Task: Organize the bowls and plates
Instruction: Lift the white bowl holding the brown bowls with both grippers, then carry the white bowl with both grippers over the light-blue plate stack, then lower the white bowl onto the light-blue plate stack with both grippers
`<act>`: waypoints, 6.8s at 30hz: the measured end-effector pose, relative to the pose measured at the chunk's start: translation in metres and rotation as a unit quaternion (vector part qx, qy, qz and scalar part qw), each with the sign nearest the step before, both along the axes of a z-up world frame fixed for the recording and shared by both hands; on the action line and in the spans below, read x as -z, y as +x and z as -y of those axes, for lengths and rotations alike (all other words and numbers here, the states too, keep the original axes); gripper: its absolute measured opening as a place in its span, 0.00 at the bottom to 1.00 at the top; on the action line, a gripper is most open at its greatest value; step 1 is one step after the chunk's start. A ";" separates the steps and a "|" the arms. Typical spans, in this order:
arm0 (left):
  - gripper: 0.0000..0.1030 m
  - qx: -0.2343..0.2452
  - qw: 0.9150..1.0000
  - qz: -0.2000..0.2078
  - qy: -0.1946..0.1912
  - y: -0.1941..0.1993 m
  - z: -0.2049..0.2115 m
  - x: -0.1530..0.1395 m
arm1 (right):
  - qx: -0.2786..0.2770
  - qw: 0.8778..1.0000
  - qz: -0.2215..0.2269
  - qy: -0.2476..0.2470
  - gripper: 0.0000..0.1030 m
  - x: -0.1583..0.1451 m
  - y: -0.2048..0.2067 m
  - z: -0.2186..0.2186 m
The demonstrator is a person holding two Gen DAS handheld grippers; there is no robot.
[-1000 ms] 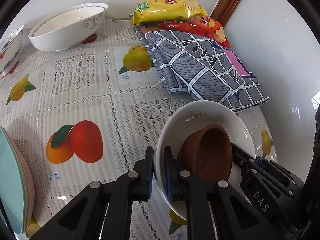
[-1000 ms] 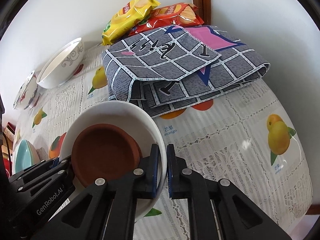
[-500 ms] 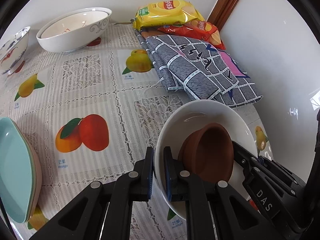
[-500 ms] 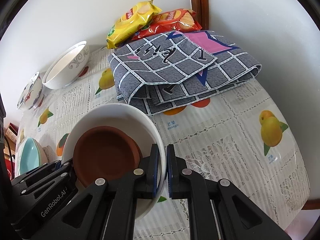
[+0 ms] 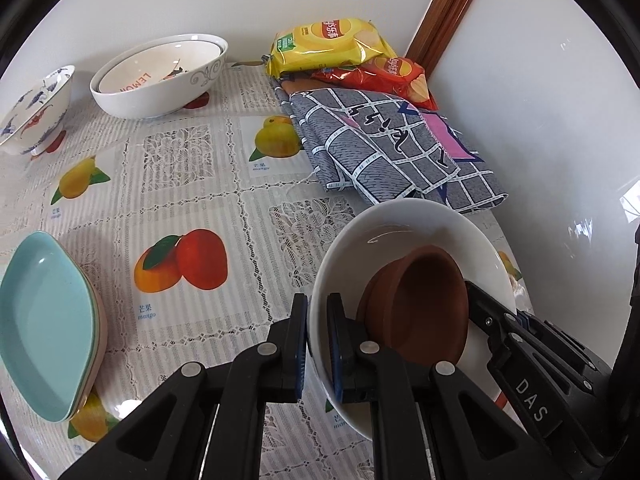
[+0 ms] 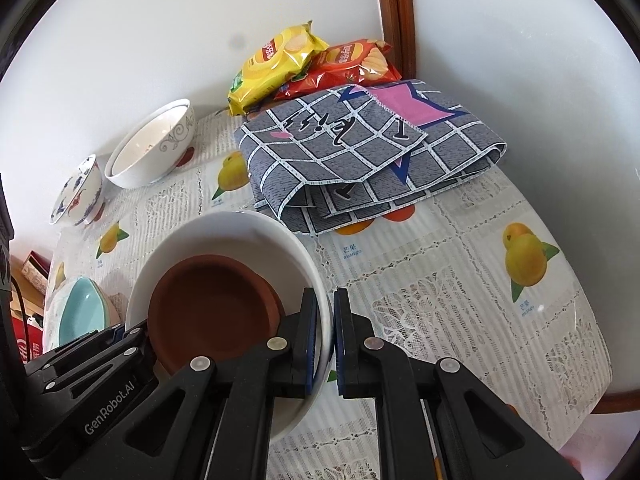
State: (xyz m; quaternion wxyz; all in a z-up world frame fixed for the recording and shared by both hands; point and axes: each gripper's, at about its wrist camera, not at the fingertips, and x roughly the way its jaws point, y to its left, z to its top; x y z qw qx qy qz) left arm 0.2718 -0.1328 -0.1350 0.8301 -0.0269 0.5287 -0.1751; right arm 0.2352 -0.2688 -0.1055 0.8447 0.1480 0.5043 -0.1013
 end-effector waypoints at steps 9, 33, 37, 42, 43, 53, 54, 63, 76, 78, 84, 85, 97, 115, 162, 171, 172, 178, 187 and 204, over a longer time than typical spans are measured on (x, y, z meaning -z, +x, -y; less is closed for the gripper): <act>0.09 -0.001 1.000 0.010 -0.003 -0.007 -0.003 -0.012 | 0.004 1.000 0.011 -0.001 0.08 -0.015 -0.010 -0.001; 0.09 -0.019 0.999 0.037 -0.008 -0.010 -0.034 -0.044 | -0.010 0.999 0.039 -0.003 0.08 -0.047 -0.007 -0.028; 0.09 -0.025 0.999 0.037 -0.011 -0.010 -0.043 -0.046 | -0.014 0.999 0.042 -0.005 0.08 -0.050 -0.006 -0.036; 0.09 -0.033 0.999 0.039 -0.011 -0.010 -0.056 -0.048 | -0.022 0.999 0.043 -0.006 0.08 -0.053 -0.003 -0.048; 0.09 -0.035 0.999 0.039 -0.011 -0.010 -0.059 -0.049 | -0.023 0.999 0.044 -0.006 0.08 -0.054 -0.002 -0.050; 0.09 -0.051 0.998 0.045 -0.010 -0.008 -0.084 -0.056 | -0.038 0.998 0.051 -0.002 0.08 -0.058 0.004 -0.073; 0.09 -0.053 0.997 0.046 -0.011 -0.008 -0.086 -0.057 | -0.040 0.998 0.051 -0.002 0.08 -0.059 0.005 -0.075; 0.09 -0.066 0.996 0.051 -0.010 -0.009 -0.108 -0.063 | -0.052 0.997 0.057 -0.001 0.08 -0.065 0.009 -0.096; 0.09 -0.091 0.995 0.049 -0.008 -0.008 -0.142 -0.063 | -0.075 0.996 0.057 0.004 0.08 -0.064 0.016 -0.129; 0.09 -0.096 0.994 0.050 -0.007 -0.007 -0.148 -0.063 | -0.079 0.995 0.056 0.005 0.08 -0.064 0.018 -0.135; 0.09 -0.108 0.993 0.051 -0.009 -0.007 -0.165 -0.065 | -0.091 0.994 0.057 0.005 0.08 -0.065 0.024 -0.151; 0.09 -0.109 0.993 0.051 -0.008 -0.007 -0.167 -0.065 | -0.093 0.994 0.057 0.006 0.08 -0.065 0.024 -0.154; 0.09 -0.127 0.991 0.048 -0.009 -0.006 -0.192 -0.064 | -0.111 0.992 0.054 0.007 0.08 -0.062 0.031 -0.182; 0.09 -0.144 0.988 0.046 -0.012 -0.006 -0.219 -0.061 | -0.130 0.990 0.054 0.005 0.08 -0.058 0.036 -0.210; 0.09 -0.177 0.984 0.000 -0.006 0.009 -0.261 -0.013 | -0.165 0.986 0.009 0.012 0.08 -0.009 0.058 -0.253; 0.09 -0.179 0.984 -0.017 -0.005 0.015 -0.263 0.002 | -0.167 0.986 -0.006 0.014 0.08 0.009 0.062 -0.255; 0.09 -0.179 0.984 -0.018 -0.005 0.016 -0.263 0.004 | -0.167 0.986 -0.008 0.015 0.08 0.011 0.063 -0.256; 0.09 -0.180 0.983 -0.027 -0.004 0.020 -0.263 0.012 | -0.169 0.985 -0.018 0.015 0.08 0.021 0.066 -0.256; 0.09 -0.181 0.983 -0.036 0.000 0.023 -0.264 0.024 | -0.170 0.985 -0.035 0.020 0.08 0.038 0.069 -0.257; 0.09 -0.174 0.984 -0.032 -0.001 0.024 -0.265 0.024 | -0.188 0.982 -0.028 0.008 0.08 0.039 0.068 -0.258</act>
